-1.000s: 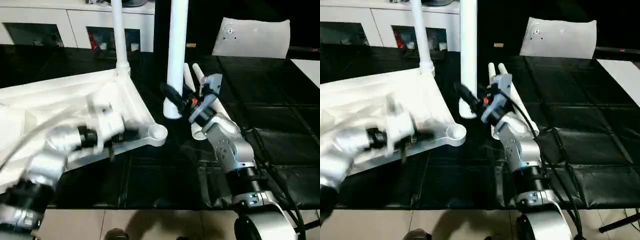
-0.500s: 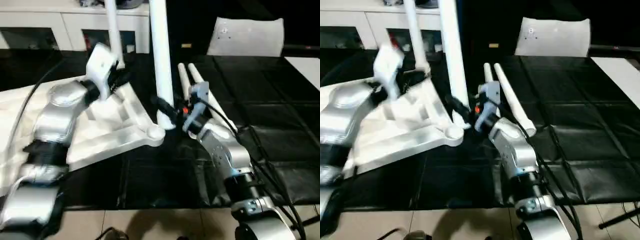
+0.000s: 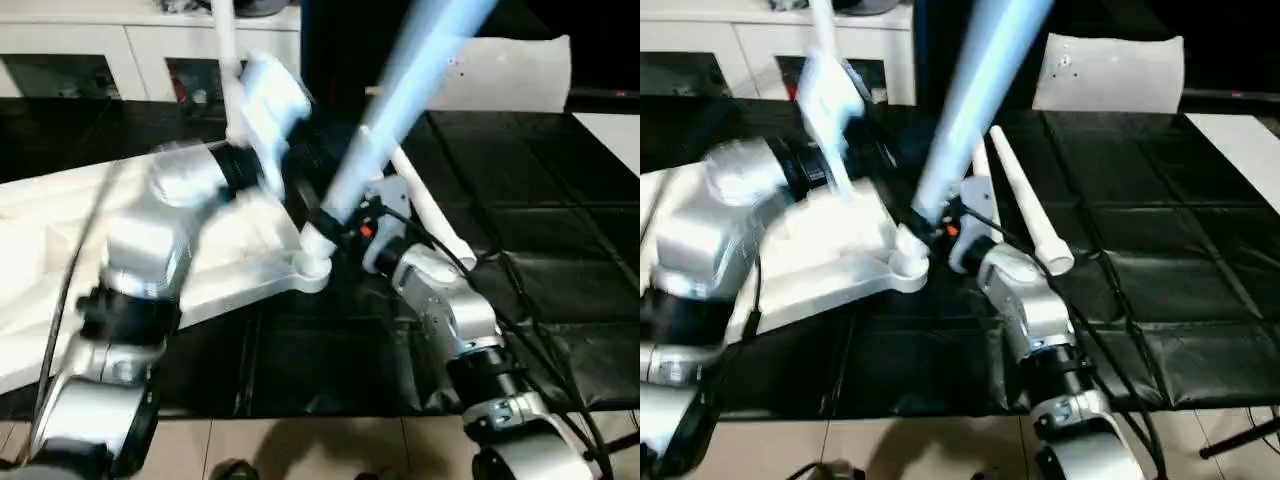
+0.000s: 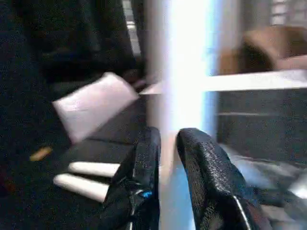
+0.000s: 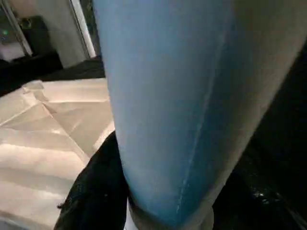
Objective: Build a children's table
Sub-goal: Insert table leg to table base
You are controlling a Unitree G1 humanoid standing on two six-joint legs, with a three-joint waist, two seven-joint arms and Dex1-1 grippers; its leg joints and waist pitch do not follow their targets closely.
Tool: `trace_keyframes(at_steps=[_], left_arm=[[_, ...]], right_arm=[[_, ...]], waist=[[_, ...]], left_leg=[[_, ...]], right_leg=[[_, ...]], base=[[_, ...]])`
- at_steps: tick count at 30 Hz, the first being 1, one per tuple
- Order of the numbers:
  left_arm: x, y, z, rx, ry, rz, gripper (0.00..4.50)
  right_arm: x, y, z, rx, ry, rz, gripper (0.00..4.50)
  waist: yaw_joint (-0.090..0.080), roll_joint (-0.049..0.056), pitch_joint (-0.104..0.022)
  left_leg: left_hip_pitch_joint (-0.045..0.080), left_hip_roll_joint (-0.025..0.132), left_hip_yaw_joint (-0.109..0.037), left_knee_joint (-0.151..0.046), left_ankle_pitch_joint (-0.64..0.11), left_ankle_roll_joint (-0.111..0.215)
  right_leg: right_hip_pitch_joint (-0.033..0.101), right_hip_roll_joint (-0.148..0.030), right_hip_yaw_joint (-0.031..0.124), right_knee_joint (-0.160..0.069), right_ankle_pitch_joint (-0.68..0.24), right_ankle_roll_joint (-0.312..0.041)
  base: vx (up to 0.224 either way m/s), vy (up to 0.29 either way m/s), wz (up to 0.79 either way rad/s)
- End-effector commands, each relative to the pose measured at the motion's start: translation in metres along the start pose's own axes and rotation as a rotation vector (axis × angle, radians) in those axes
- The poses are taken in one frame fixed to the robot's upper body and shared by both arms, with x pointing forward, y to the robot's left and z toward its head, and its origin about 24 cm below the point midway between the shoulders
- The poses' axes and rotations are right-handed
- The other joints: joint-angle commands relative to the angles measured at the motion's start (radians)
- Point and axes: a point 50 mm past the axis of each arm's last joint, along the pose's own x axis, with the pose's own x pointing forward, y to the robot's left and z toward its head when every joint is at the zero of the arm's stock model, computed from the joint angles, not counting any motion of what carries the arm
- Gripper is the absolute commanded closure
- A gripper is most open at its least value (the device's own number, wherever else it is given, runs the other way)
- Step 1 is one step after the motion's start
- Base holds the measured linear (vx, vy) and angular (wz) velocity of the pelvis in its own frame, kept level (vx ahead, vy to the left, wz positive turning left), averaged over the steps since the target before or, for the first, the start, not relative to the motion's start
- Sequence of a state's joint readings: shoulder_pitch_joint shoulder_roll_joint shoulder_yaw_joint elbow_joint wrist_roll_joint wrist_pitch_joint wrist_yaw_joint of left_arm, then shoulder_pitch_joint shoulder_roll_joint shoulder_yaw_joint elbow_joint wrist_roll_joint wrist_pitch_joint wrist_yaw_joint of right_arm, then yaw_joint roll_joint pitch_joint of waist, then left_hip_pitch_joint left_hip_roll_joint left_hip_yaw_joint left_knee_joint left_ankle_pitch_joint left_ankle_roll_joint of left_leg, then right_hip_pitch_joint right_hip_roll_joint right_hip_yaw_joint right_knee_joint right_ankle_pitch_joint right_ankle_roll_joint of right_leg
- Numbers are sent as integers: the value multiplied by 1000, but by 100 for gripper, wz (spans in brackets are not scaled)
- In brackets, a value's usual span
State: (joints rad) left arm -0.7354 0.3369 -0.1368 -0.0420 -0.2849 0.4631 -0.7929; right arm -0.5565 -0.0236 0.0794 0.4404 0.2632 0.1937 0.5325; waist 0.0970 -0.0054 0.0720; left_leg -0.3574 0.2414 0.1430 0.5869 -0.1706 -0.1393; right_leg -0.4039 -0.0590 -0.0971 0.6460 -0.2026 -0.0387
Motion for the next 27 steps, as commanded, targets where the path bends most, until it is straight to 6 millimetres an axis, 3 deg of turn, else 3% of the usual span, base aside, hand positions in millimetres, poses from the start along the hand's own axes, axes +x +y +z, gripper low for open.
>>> trace_keyframes(at_steps=[1, 5, 6, 7, 9, 12, 15, 18, 23, 24, 25, 27], left_arm=[[-2, -5, 6, 2, -11, -35, 354], [-10, 7, -1, -13, 21, 60, 354], [-15, 14, -4, -18, 39, 106, 327], [-22, 21, -9, -25, 63, 146, 320], [-34, 26, -15, -24, 102, 180, 320], [-48, 27, -24, -25, 155, 181, 299], [-59, 18, -41, -52, 258, 141, 267], [-64, 3, -54, -119, 319, 98, 231], [-73, -21, -81, -186, 426, 46, 188], [-77, -28, -93, -181, 468, 39, 188], [-79, -30, -101, -175, 495, 43, 188], [-81, -31, -108, -177, 519, 60, 186]], right_arm=[[3, -3, 14, -28, -25, -2, 261], [1, -5, 17, -30, -37, -13, 261], [0, -7, 19, -26, -45, -20, 261], [-1, -8, 20, -21, -48, -26, 261], [-3, -11, 21, -20, -50, -40, 261], [-6, -14, 23, -38, -48, -45, 261], [-9, -17, 24, -53, -49, -55, 261], [-11, -17, 24, -88, -45, -65, 261], [-11, -15, 22, -105, 18, -98, 261], [-11, -12, 20, -84, 31, -79, 261], [-12, -10, 19, -74, 37, -67, 261], [-12, -9, 18, -77, 36, -59, 261]], waist=[[-3, 23, -80], [-10, 22, -79], [-11, 23, -79], [-12, 26, -79], [-15, 21, -81], [-15, 28, -83], [-13, 28, -84], [-12, 29, -80], [-13, 28, -75], [-12, 25, -74], [-12, 21, -72], [-15, 22, -72]], left_leg=[[-2, -18, 20, -58, -188, -20], [-3, -22, 22, -56, -188, -18], [-2, -22, 21, -57, -189, -19], [-2, -22, 20, -56, -188, -20], [-3, -24, 20, -57, -178, -20], [2, -20, 20, -56, -172, -20], [4, -18, 19, -57, -169, -20], [4, -17, 20, -60, -190, -22], [8, -22, 23, -61, -231, -23], [8, -22, 21, -62, -238, -21], [6, -22, 21, -64, -243, -16], [6, -22, 21, -64, -244, -15]], right_leg=[[69, -60, 57, -86, -139, -161], [69, -56, 57, -90, -162, -142], [68, -56, 56, -90, -166, -137], [68, -55, 56, -90, -165, -135], [70, -54, 56, -89, -155, -130], [65, -54, 57, -84, -117, -149], [66, -54, 58, -75, -66, -172], [64, -55, 58, -77, -87, -179], [60, -54, 59, -92, -199, -146], [61, -54, 58, -95, -227, -135], [60, -54, 58, -98, -249, -122], [58, -53, 58, -101, -267, -107]], base=[[0, 0, 0], [0, 0, 0], [0, 0, 0], [0, 0, 0], [0, 0, 0], [0, 0, 0], [0, 0, 0], [0, 0, 0], [0, 0, 0], [0, 0, 0], [0, 0, 0], [0, 0, 0]])
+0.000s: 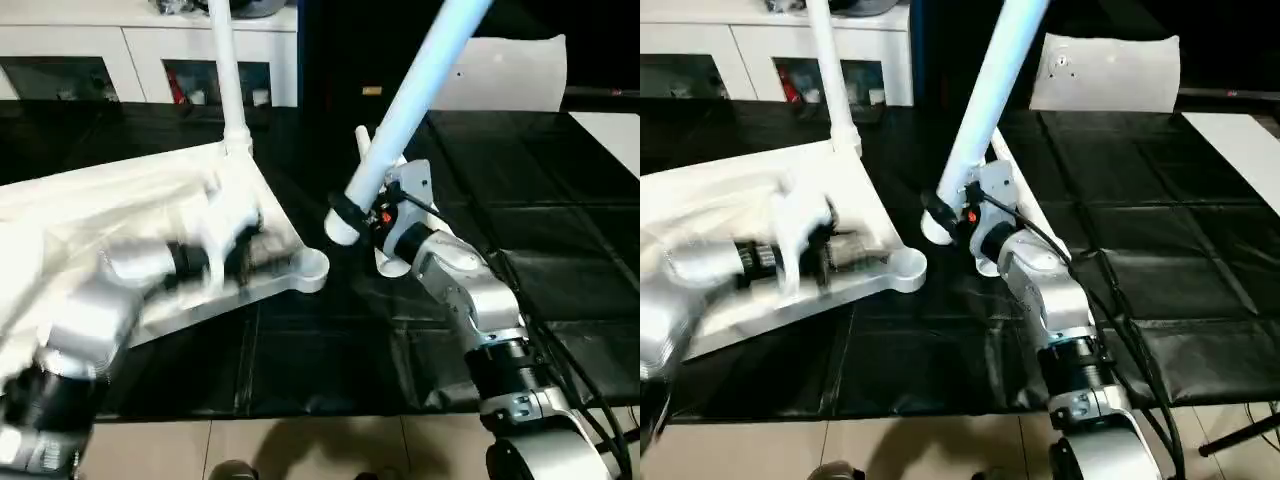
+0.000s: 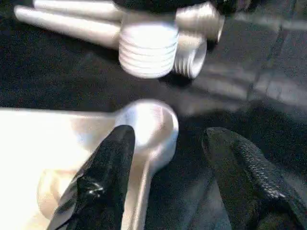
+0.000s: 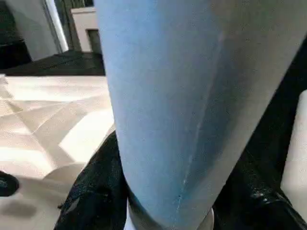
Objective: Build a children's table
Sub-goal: Insert table leg to table base
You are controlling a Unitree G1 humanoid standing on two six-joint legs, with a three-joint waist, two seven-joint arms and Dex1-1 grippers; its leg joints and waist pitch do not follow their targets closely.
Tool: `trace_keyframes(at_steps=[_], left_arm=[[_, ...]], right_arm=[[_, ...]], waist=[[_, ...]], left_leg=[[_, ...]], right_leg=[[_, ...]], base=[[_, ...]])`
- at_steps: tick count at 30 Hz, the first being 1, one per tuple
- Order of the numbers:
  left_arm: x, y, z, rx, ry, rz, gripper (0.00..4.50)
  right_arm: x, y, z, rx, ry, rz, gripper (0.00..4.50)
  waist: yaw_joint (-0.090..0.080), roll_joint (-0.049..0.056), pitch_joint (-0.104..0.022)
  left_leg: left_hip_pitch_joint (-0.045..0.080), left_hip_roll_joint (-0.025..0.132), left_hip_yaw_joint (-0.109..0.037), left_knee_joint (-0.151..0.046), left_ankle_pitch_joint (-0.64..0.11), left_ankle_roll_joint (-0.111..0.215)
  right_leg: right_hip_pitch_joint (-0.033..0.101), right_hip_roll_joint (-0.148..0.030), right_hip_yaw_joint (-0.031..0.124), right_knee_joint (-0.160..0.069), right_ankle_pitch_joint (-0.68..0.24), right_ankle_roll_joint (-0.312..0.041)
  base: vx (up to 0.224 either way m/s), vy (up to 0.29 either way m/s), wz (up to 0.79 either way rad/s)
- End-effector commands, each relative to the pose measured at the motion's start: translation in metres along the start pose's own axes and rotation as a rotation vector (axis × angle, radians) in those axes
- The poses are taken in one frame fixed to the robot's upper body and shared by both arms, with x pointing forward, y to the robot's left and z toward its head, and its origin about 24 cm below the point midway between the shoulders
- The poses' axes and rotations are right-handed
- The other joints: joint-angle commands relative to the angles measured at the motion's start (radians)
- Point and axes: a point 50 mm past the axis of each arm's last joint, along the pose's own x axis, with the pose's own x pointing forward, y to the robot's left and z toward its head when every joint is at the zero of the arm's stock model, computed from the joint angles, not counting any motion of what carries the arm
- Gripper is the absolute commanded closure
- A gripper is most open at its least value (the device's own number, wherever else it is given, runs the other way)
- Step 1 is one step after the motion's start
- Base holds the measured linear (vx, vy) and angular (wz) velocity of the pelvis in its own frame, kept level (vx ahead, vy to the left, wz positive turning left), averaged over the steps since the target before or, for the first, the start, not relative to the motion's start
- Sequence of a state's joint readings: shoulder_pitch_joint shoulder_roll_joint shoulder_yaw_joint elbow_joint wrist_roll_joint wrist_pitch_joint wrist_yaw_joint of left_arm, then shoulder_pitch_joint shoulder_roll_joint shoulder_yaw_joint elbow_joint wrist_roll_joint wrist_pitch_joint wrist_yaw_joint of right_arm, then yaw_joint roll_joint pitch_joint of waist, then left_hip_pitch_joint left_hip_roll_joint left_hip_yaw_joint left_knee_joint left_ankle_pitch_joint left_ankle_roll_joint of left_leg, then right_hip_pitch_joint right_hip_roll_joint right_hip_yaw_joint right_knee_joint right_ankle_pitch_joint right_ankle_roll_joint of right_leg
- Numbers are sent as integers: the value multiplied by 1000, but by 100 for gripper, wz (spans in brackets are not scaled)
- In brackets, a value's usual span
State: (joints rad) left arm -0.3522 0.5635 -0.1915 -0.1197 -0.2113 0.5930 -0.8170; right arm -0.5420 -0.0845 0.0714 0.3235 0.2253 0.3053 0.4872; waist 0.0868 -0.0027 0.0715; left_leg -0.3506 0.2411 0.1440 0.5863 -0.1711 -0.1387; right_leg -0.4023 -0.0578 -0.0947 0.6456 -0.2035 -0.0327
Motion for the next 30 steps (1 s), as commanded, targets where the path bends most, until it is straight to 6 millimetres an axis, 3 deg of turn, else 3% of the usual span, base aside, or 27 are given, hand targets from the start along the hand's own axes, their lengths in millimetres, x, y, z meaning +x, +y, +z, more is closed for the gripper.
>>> trace_keyframes(at_steps=[1, 2, 4, 10, 19, 20, 21, 30], left_arm=[[2, 2, -8, 12, 39, 31, 186], [3, 4, -12, 6, 51, 48, 213], [5, 12, -26, 11, 101, 101, 224], [7, 12, -37, 23, 138, 85, 268], [6, 15, -42, 30, 158, 48, 341], [6, 15, -43, 30, 159, 44, 348], [6, 15, -43, 32, 159, 43, 368], [7, 14, -41, 42, 136, 0, 425]], right_arm=[[0, 3, 5, -13, -16, 18, 261], [-1, 3, 4, -10, -19, 20, 261], [-1, 5, 3, 2, -38, 24, 261], [-1, 12, 3, 19, -40, 55, 261], [-2, 13, 2, 21, -45, 64, 261], [-2, 14, 2, 22, -45, 66, 261], [-2, 14, 2, 22, -45, 67, 261], [0, 18, 1, -19, -18, 101, 261]], waist=[[-3, 21, -74], [-3, 19, -74], [-3, 21, -73], [-1, 23, -78], [-1, 27, -75], [-1, 33, -75], [-2, 28, -75], [-2, 28, -79]], left_leg=[[0, -21, 19, -63, -238, -16], [-1, -22, 20, -62, -227, -17], [1, -23, 19, -63, -241, -16], [-2, -20, 17, -62, -210, -17], [2, -20, 17, -64, -243, -21], [2, -20, 16, -64, -249, -23], [1, -20, 16, -64, -249, -23], [-2, -19, 16, -62, -205, -22]], right_leg=[[57, -55, 56, -100, -261, -113], [56, -54, 57, -98, -243, -117], [55, -54, 56, -101, -249, -114], [59, -57, 59, -90, -164, -141], [57, -59, 58, -96, -208, -140], [56, -59, 58, -96, -212, -140], [58, -59, 59, -96, -211, -138], [62, -58, 59, -85, -119, -165]], base=[[0, 0, 0], [0, 0, 0], [0, 0, 0], [0, 0, 0], [0, 0, 0], [0, 0, 0], [0, 0, 0], [0, 0, 0]])
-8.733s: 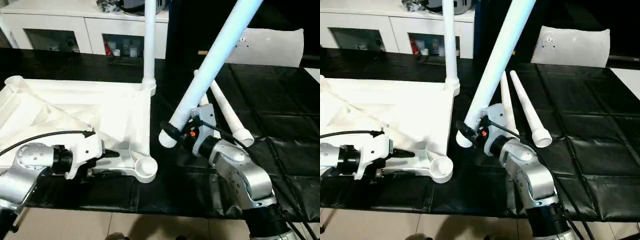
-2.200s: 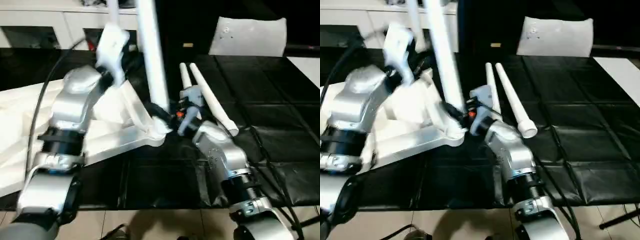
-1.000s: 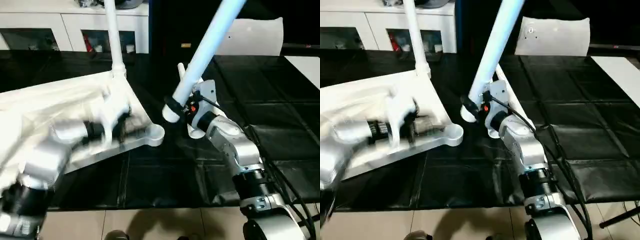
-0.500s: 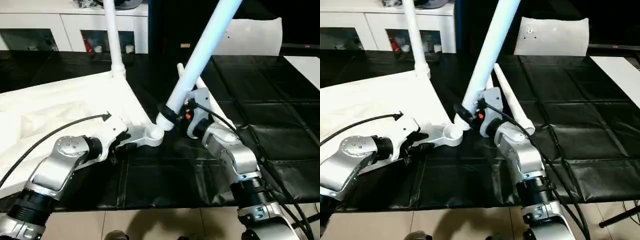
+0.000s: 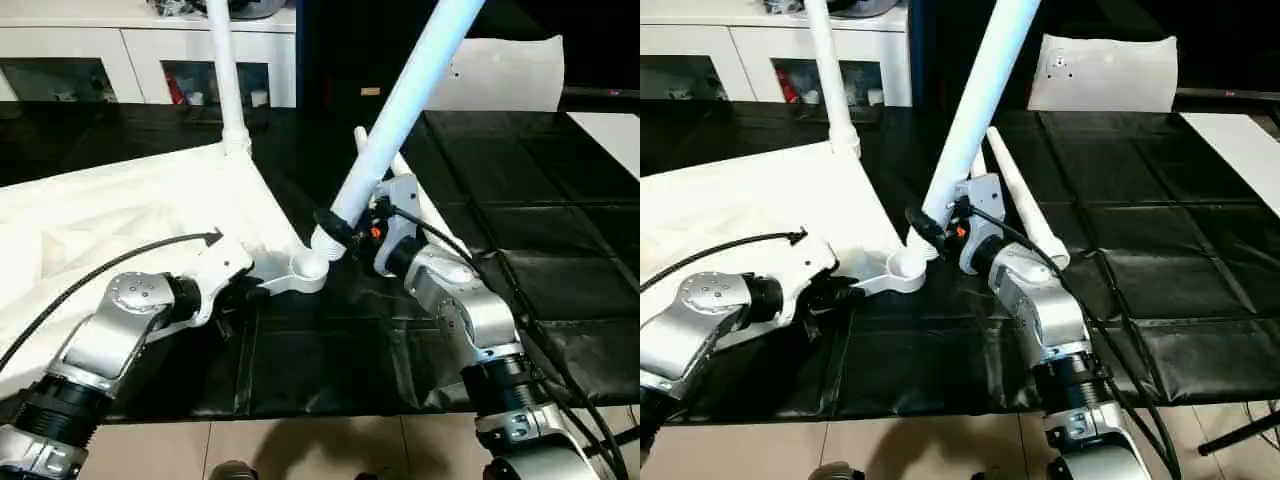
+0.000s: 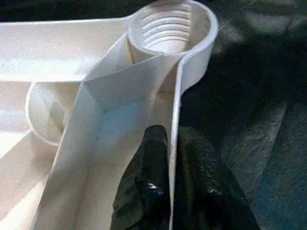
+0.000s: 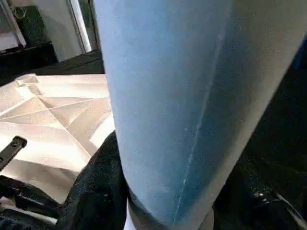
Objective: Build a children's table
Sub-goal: Insert table leg to table base
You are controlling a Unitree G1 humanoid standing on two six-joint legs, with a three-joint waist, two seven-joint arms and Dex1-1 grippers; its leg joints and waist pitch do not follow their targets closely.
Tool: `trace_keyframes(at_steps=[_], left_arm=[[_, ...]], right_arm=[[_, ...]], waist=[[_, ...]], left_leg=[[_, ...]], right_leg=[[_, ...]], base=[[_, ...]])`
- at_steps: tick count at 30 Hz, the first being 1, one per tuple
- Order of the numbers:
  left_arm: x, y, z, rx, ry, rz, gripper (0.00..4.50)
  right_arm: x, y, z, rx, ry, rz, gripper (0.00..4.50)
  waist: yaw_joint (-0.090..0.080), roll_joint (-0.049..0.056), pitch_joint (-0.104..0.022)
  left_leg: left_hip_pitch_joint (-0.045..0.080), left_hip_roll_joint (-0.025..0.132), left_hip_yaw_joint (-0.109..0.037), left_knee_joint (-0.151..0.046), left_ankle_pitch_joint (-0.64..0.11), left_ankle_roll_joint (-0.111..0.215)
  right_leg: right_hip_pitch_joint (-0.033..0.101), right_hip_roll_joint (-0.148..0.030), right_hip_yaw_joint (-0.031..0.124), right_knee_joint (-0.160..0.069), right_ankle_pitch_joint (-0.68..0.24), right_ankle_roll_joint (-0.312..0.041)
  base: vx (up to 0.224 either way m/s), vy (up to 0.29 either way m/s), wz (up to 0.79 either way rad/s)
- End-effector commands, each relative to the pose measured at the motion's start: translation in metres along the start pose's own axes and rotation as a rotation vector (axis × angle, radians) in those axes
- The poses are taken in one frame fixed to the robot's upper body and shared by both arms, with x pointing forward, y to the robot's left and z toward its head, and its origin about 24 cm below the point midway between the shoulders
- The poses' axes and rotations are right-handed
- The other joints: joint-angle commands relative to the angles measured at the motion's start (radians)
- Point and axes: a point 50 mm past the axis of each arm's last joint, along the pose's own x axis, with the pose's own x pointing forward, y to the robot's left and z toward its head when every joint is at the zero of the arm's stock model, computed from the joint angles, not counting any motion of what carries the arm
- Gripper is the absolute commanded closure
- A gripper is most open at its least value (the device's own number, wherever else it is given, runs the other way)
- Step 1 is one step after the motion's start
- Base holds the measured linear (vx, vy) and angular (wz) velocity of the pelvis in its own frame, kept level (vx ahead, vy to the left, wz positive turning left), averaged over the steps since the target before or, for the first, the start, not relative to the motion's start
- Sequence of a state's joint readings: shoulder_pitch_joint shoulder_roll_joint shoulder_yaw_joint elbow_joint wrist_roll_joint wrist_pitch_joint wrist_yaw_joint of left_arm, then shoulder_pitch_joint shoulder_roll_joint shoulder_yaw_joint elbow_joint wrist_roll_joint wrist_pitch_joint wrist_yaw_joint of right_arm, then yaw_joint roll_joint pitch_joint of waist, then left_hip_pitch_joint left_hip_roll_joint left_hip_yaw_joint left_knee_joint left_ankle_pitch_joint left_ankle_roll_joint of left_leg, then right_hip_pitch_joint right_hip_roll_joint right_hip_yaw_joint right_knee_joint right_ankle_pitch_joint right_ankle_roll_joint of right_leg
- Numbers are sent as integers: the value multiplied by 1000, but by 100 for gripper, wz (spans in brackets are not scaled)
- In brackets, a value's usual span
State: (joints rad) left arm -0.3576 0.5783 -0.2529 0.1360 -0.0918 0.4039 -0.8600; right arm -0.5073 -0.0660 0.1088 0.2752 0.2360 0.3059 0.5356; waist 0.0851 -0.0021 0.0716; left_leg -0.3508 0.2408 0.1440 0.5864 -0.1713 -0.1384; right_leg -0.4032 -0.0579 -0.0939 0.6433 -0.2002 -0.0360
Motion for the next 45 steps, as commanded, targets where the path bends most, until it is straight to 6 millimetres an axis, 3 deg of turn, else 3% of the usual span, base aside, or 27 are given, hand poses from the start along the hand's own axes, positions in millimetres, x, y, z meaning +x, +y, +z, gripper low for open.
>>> trace_keyframes(at_steps=[1, 5, 6, 13, 14, 19, 20, 24, 27, 33, 39, 45], left_arm=[[1, 0, 2, 13, -12, -17, 431], [3, -2, 1, 25, -10, -43, 450], [3, -3, 1, 34, -8, -55, 450], [0, -9, 0, 164, -31, -157, 450], [0, -10, -1, 176, -30, -160, 450], [-1, -7, -2, 193, -54, -144, 450], [-1, -8, -1, 184, -71, -170, 450], [-2, -9, 0, 174, -91, -225, 450], [-4, -13, -5, 184, -77, -282, 450], [-7, -16, -8, 190, -68, -318, 450], [-6, -12, -10, 206, -50, -306, 450], [-5, -6, -11, 217, -33, -265, 450]], right_arm=[[0, 3, 3, -38, 4, 27, 261], [1, 3, 2, -33, 6, 42, 261], [0, 4, 2, -27, 9, 52, 261], [1, 8, 1, -24, 30, 106, 261], [0, 8, 1, -26, 32, 110, 261], [-1, 9, -3, -32, 65, 137, 261], [-2, 10, -5, -25, 72, 145, 261], [-4, 12, -9, -22, 111, 188, 261], [-5, 15, -12, -25, 135, 230, 261], [-9, 14, -15, -18, 154, 266, 261], [-12, 15, -21, -37, 212, 311, 261], [-16, 18, -19, -46, 216, 342, 261]], waist=[[-2, 25, -79], [-4, 24, -78], [-4, 17, -78], [0, 20, -77], [-1, 14, -77], [1, 14, -74], [1, 6, -74], [3, 2, -73], [3, 12, -72], [6, 9, -75], [7, 5, -74], [9, 3, -70]], left_leg=[[-3, -19, 16, -63, -204, -23], [-2, -19, 18, -62, -205, -19], [0, -19, 19, -62, -208, -15], [0, -17, 18, -64, -209, -13], [1, -17, 20, -64, -211, -11], [1, -17, 20, -65, -223, -14], [0, -18, 21, -65, -222, -13], [-1, -17, 22, -65, -205, -9], [-1, -17, 20, -66, -215, -10], [0, -15, 20, -66, -212, -10], [-1, -16, 20, -65, -209, -7], [6, -16, 20, -67, -247, -9]], right_leg=[[64, -58, 58, -82, -122, -162], [64, -59, 59, -84, -137, -158], [63, -59, 59, -85, -160, -155], [60, -61, 61, -90, -188, -140], [59, -60, 62, -90, -187, -140], [58, -61, 61, -92, -225, -129], [59, -63, 61, -93, -247, -122], [57, -64, 62, -97, -274, -111], [56, -64, 61, -96, -273, -113], [58, -65, 62, -90, -230, -132], [59, -65, 61, -92, -250, -122], [53, -67, 60, -107, -364, -86]], base=[[0, 0, 0], [0, 0, 0], [0, 0, 0], [0, 0, 0], [0, 0, 0], [0, 0, 0], [0, 0, 0], [0, 0, 0], [0, 0, 0], [0, 0, 0], [0, 0, 0], [0, 0, 0]])
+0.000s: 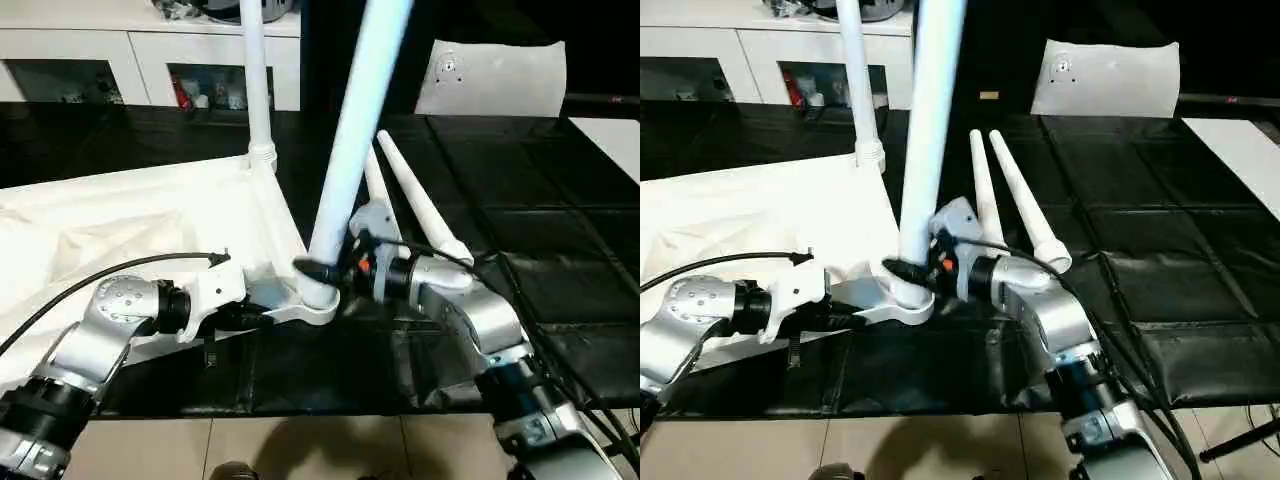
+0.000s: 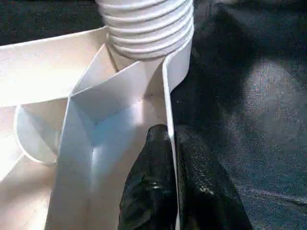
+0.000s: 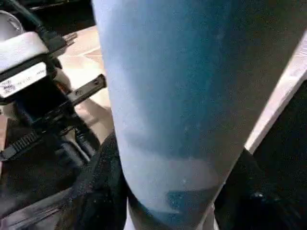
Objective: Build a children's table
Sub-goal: Insert table leg to table base
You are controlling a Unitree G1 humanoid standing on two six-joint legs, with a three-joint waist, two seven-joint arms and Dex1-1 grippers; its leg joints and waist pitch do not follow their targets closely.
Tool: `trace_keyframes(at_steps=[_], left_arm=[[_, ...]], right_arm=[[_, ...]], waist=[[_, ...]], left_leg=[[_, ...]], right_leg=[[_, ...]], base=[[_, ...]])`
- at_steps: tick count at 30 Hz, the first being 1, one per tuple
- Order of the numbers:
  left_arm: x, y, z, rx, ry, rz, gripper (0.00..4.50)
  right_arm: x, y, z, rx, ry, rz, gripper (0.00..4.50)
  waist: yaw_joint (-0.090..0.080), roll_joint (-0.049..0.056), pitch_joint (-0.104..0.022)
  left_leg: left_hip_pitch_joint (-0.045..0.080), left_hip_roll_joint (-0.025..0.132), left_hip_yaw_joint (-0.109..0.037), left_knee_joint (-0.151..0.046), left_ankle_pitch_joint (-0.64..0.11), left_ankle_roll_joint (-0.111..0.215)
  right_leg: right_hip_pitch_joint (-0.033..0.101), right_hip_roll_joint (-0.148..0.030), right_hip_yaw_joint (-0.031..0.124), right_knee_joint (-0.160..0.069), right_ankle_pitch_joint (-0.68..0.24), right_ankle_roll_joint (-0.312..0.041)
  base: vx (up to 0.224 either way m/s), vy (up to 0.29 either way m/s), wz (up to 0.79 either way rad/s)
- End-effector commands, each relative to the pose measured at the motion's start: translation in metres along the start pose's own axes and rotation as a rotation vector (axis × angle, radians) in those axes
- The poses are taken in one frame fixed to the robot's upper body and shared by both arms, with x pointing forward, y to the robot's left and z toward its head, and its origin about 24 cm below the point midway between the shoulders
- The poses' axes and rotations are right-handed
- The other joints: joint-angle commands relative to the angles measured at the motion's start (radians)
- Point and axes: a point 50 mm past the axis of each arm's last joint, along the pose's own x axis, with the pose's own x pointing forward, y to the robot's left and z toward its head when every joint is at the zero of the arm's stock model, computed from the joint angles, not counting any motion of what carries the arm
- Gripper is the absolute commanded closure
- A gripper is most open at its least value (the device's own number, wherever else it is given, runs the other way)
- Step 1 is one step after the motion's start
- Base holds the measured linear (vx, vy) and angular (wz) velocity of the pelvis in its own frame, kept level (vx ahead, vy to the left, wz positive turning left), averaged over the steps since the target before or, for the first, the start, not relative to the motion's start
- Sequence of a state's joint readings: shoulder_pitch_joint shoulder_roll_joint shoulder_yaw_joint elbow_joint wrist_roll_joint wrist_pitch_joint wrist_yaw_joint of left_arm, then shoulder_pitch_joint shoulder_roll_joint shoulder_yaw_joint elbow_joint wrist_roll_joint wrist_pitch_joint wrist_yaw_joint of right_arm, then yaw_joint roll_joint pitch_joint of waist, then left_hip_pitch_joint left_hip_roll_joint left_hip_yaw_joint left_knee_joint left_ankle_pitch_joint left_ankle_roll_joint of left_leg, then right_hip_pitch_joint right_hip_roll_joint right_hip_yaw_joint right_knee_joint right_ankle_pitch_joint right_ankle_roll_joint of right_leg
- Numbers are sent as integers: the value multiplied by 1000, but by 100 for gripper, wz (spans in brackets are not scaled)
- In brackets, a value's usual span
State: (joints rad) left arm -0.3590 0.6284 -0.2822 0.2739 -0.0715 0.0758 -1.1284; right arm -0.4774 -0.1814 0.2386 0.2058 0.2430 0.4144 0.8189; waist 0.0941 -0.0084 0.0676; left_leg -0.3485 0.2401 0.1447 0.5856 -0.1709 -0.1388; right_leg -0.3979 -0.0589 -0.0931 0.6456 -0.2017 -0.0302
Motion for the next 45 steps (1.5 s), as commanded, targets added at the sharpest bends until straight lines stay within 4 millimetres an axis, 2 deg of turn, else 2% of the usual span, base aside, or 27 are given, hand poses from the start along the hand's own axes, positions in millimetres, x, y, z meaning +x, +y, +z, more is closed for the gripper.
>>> trace_keyframes(at_steps=[1, 5, 10, 11, 17, 21, 22, 23, 28, 35, 40, 45], left_arm=[[2, 0, 1, 29, 5, -6, 450], [3, 0, 3, 28, -14, -16, 450], [3, -2, 4, 32, -23, -43, 450], [4, -2, 4, 40, -17, -46, 450], [3, -2, 4, 44, -15, -45, 450], [3, -2, 5, 48, -13, -47, 450], [3, -2, 5, 48, -13, -47, 450], [3, -2, 4, 48, -13, -47, 450], [2, -2, 4, 50, -7, -42, 450], [1, 0, 3, 49, -2, -18, 450], [1, 5, 5, 42, -5, 22, 450], [0, 5, 4, 49, 13, 16, 450]], right_arm=[[-3, 3, -4, 6, 30, 18, 261], [-3, 0, -5, -4, 34, -3, 261], [2, -4, -8, -15, 58, -35, 261], [3, -5, -9, -12, 64, -35, 261], [6, -2, -18, 3, 113, 8, 261], [8, -2, -20, 36, 109, 13, 261], [9, -3, -20, 54, 102, 10, 261], [8, -4, -21, 64, 104, 3, 261], [5, -7, -27, 94, 110, -13, 261], [4, -9, -27, 134, 54, -41, 261], [-3, -5, -38, 197, -15, -85, 261], [-8, 6, -48, 122, 23, -49, 261]], waist=[[-1, 10, -65], [0, 12, -68], [-1, 9, -71], [0, 11, -72], [-1, 10, -68], [-2, 9, -70], [-2, 12, -70], [-3, 8, -70], [-4, 11, -70], [-3, 13, -72], [0, 15, -73], [4, 15, -73]], left_leg=[[2, -16, 19, -66, -252, -8], [2, -14, 18, -66, -255, -9], [-1, -14, 18, -66, -228, -11], [0, -14, 18, -65, -226, -11], [1, -15, 18, -66, -255, -9], [0, -14, 17, -67, -251, -9], [1, -14, 17, -66, -252, -9], [1, -14, 17, -67, -258, -9], [2, -15, 16, -68, -274, -10], [3, -14, 16, -68, -280, -11], [4, -13, 15, -69, -289, -11], [2, -13, 15, -70, -280, -7]], right_leg=[[47, -66, 58, -111, -375, -90], [46, -67, 58, -110, -372, -91], [49, -65, 59, -101, -303, -115], [49, -65, 59, -99, -293, -120], [48, -67, 58, -107, -350, -106], [48, -67, 58, -105, -336, -109], [47, -67, 59, -104, -332, -111], [47, -66, 58, -105, -332, -113], [47, -67, 57, -108, -363, -106], [46, -65, 56, -107, -345, -115], [46, -67, 56, -108, -347, -112], [47, -66, 56, -109, -349, -102]], base=[[0, 0, 0], [0, 0, 0], [0, 0, 0], [0, 0, 0], [0, 0, 0], [0, 0, 0], [0, 0, 0], [0, 0, 0], [0, 0, 0], [0, 0, 0], [0, 0, 0], [0, 0, 0]])
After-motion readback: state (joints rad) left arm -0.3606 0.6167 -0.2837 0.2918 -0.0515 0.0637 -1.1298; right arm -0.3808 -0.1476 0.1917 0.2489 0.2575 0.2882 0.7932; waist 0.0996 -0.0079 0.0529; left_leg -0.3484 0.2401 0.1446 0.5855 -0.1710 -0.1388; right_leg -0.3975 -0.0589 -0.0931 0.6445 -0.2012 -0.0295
